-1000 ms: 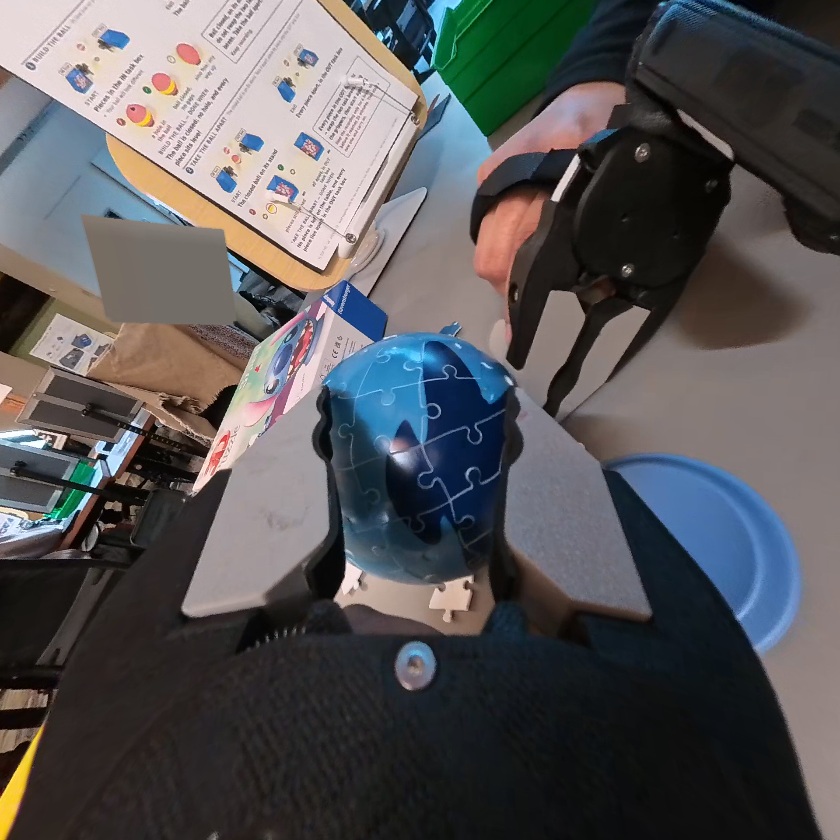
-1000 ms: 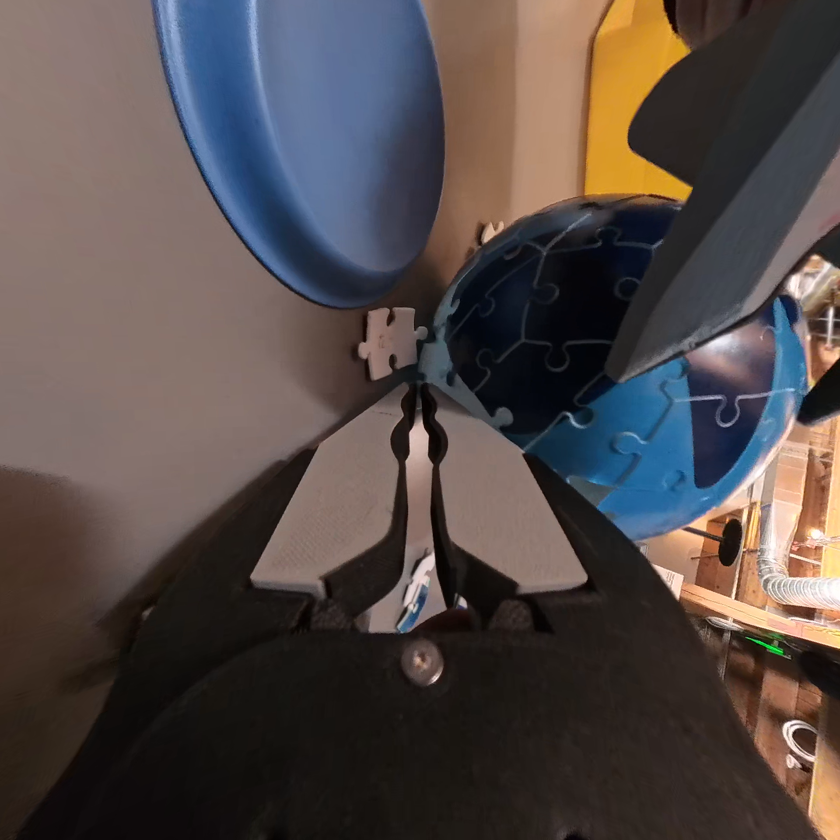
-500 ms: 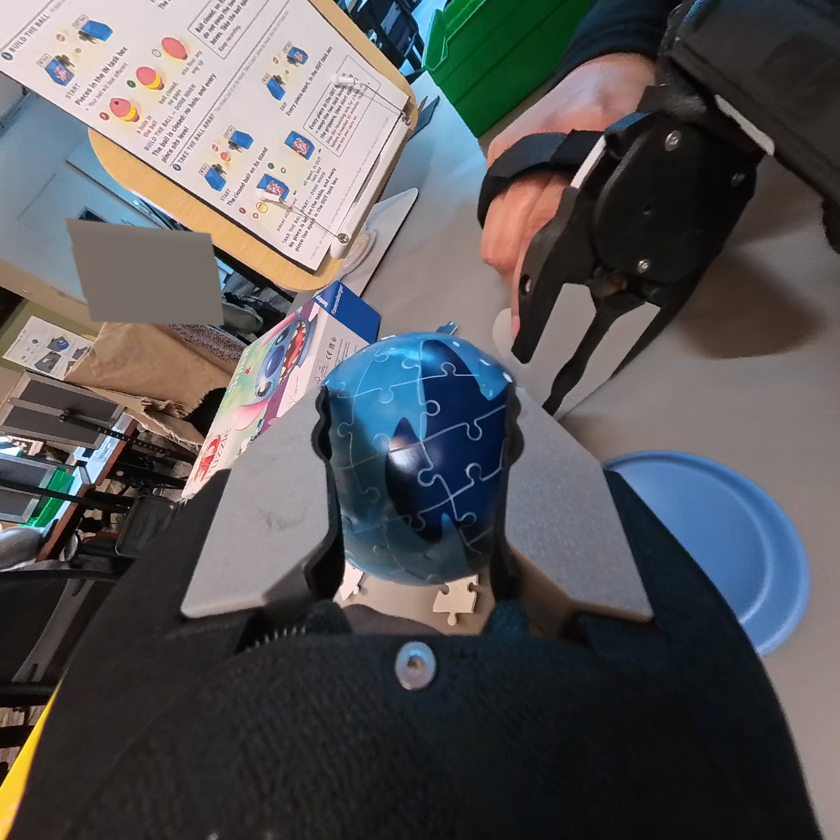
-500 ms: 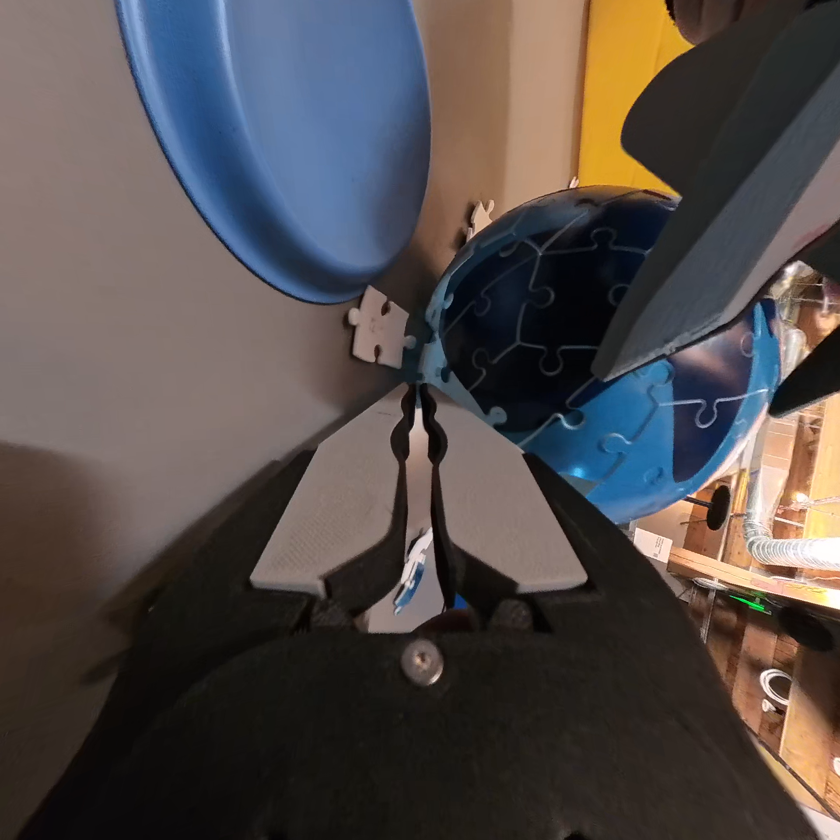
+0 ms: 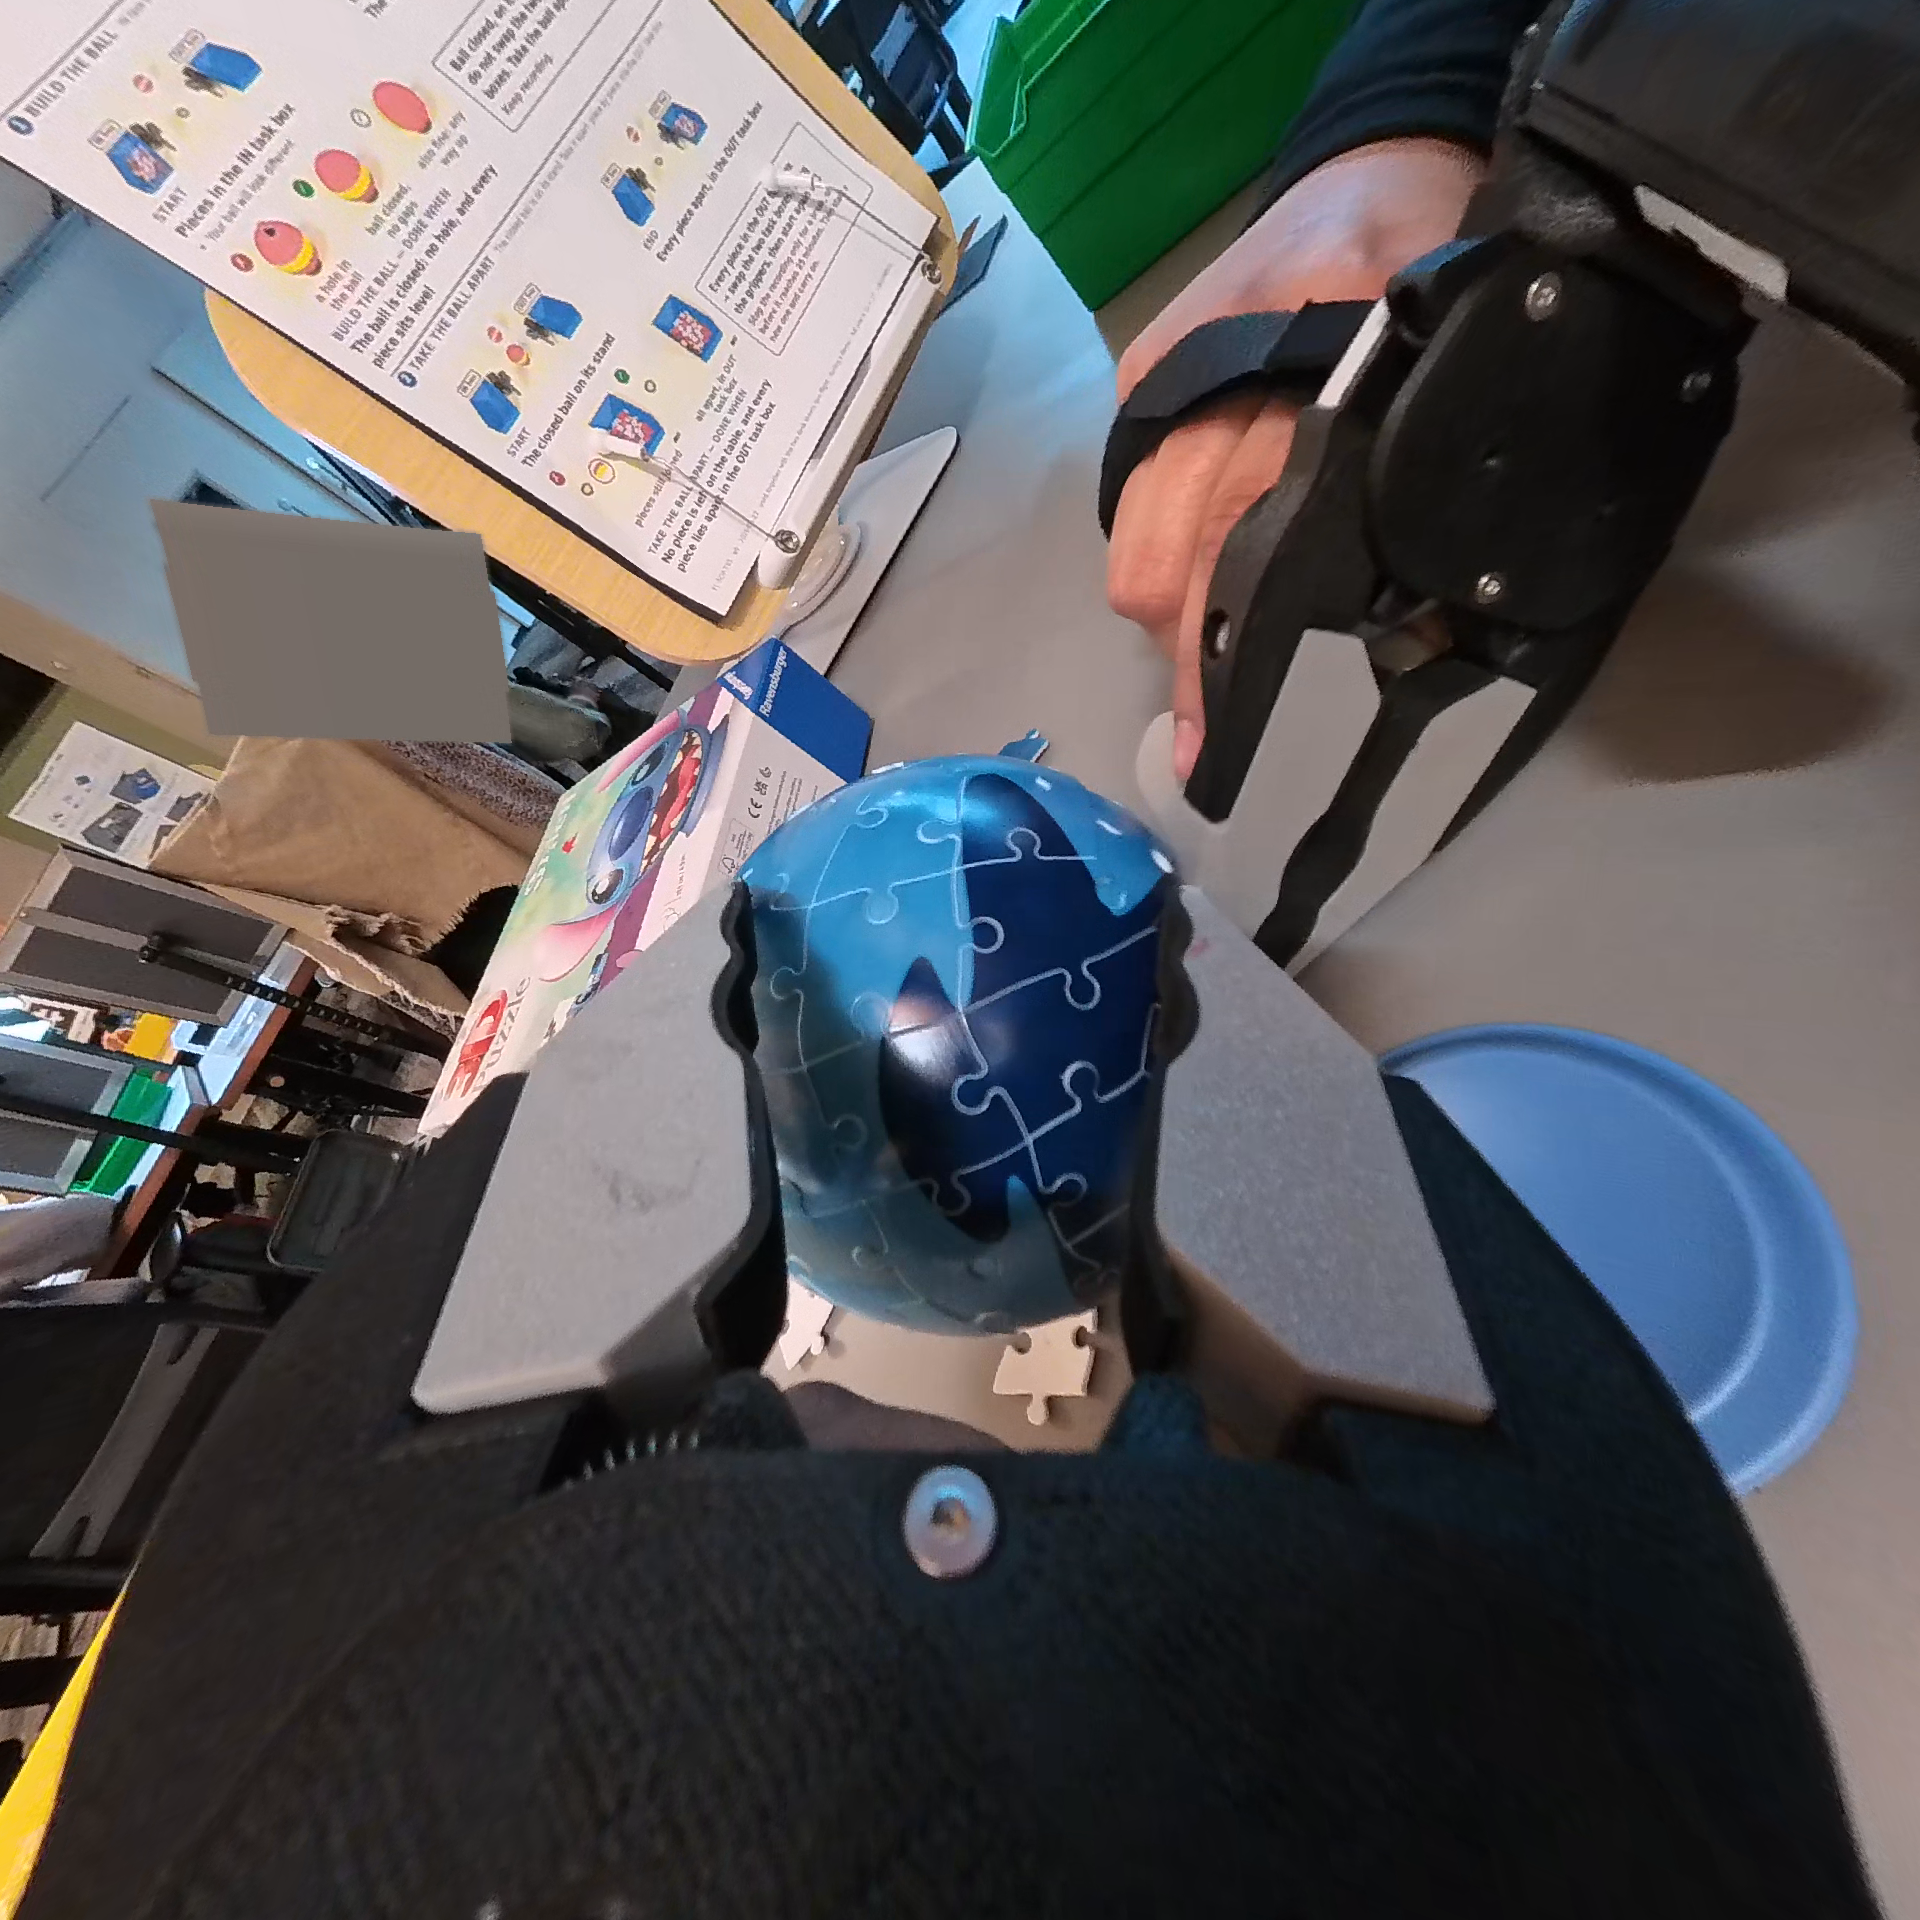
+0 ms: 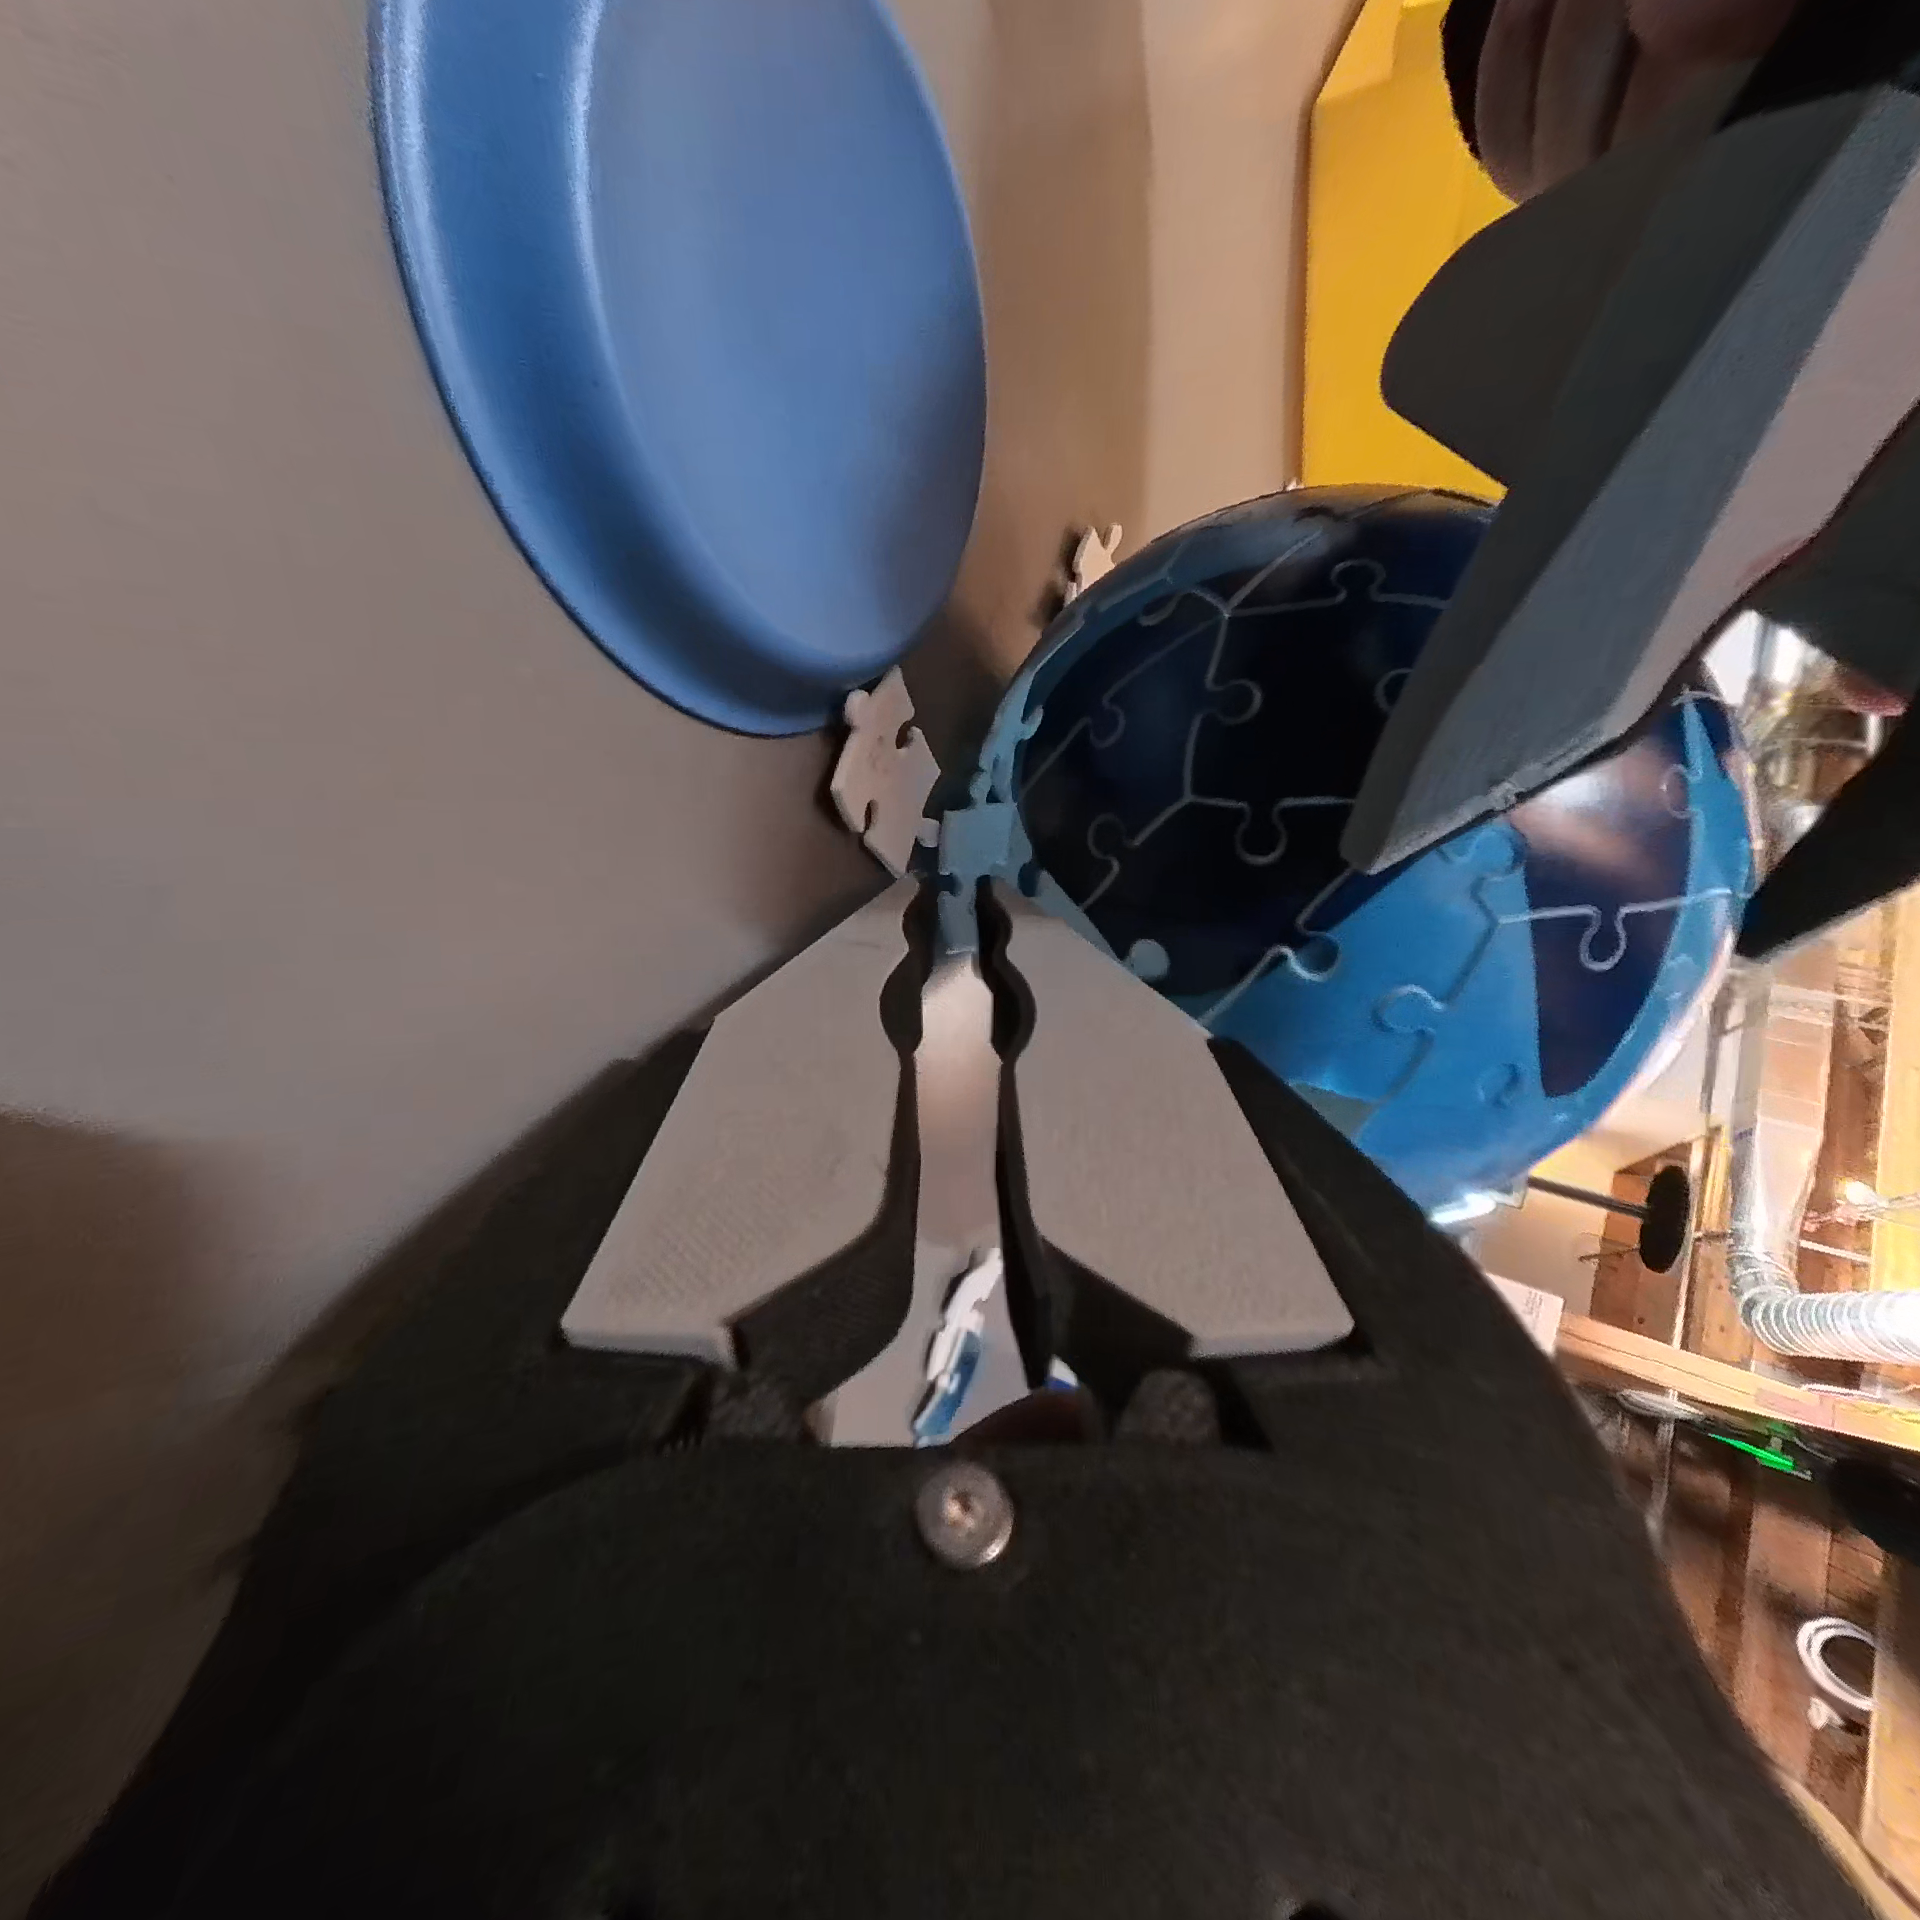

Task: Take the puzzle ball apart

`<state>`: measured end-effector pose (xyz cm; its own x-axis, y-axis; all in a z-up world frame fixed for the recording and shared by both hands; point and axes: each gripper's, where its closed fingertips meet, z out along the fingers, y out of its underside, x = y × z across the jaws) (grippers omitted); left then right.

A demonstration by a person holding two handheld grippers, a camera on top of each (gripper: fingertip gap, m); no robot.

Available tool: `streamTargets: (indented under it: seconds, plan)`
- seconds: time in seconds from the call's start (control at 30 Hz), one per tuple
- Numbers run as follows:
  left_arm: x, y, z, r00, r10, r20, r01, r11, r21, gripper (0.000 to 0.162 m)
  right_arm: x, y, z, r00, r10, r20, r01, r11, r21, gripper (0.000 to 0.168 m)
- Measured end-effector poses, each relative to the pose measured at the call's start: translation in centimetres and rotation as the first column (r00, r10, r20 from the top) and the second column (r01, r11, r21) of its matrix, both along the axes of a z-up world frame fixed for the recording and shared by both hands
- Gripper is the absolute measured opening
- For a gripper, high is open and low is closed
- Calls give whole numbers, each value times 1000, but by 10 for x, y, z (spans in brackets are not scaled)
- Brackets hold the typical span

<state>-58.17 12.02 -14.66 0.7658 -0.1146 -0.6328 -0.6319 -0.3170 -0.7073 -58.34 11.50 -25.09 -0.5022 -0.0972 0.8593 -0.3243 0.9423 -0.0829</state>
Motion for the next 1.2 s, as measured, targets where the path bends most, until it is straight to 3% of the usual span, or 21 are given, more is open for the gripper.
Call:
streamTargets:
  seconds: [0.13,0.23,0.37,0.47,0.67,1.0,1.2]
  plan:
    - [0,0,0,1000,1,2,-1,1000,2,76,7,3,5,999,50,0,-50,998,-34,9]
    - [-1,-2,0,1000,5,-1,-5,1000,0,77,11,18,7,997,76,27,-72,990,-123,4]
    - [0,-4,0,1000,13,-3,-13,1000,4,76,10,34,9,992,100,82,-76,964,-254,8]
    - [2,-1,-1,999,30,-28,-30,1000,4,76,4,32,11,991,100,87,-77,968,-240,17]
    - [13,2,-5,989,50,-137,-53,998,-16,76,-2,32,0,991,85,100,-64,977,-202,10]
    - [12,5,-5,990,63,-129,-66,998,-14,76,0,20,0,979,105,173,-64,971,-230,11]
    - [11,4,-5,989,68,-130,-70,998,-9,77,-5,26,3,987,93,129,-61,970,-236,15]
